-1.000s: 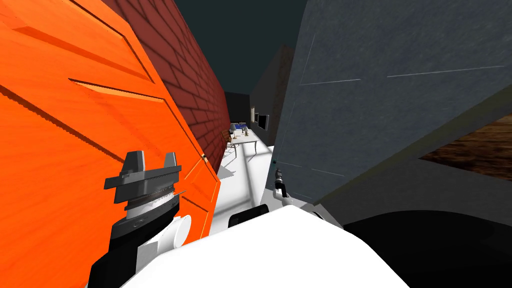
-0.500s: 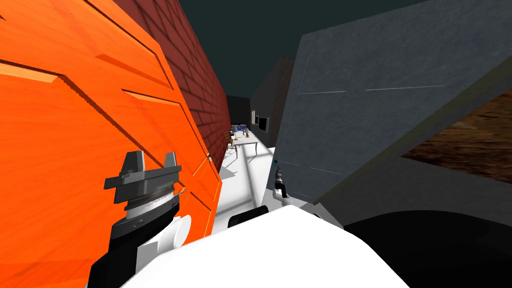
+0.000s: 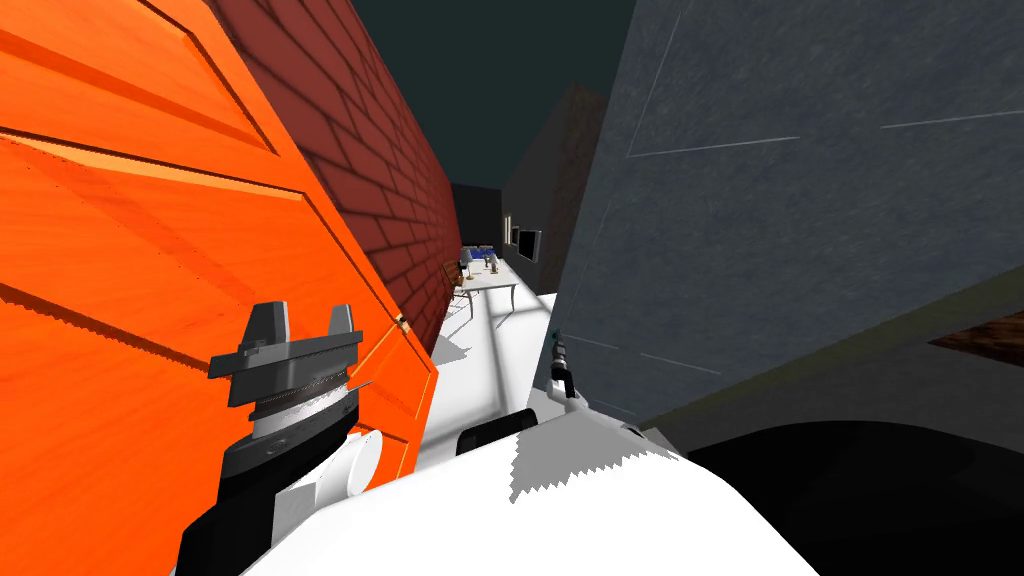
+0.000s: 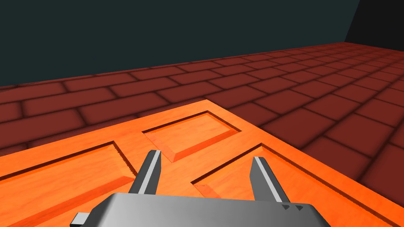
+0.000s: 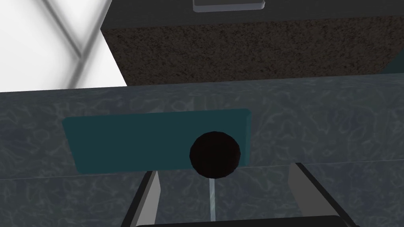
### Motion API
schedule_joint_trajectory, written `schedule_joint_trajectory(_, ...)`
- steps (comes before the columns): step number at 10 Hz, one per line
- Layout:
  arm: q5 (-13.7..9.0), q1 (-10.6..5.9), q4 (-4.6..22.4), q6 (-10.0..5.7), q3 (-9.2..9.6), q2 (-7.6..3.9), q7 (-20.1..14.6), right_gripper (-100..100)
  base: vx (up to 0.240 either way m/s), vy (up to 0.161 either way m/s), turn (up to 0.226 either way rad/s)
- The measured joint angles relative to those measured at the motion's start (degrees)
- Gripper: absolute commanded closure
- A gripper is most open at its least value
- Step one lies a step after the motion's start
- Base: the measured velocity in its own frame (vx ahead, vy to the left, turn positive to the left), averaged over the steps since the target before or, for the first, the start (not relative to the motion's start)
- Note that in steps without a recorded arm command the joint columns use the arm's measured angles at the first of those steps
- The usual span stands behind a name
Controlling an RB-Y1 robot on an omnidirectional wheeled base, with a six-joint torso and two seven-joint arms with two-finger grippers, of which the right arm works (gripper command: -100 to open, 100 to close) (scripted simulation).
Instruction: Push the door open
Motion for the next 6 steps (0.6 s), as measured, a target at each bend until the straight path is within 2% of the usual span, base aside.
schedule_joint_trajectory(1,-0.1,0.23,-0.1,-0.28,-0.08,0.2,0.0,-100,0.096,-0.042,0.005)
schedule_joint_trajectory(2,-0.1,0.27,-0.2,-0.4,-0.06,0.27,0.0,100,-0.02,0.009,-0.004)
schedule_joint_trajectory(6,-0.1,0.25,-0.1,-0.18,-0.07,0.2,0.0,100,-0.02,0.009,0.001)
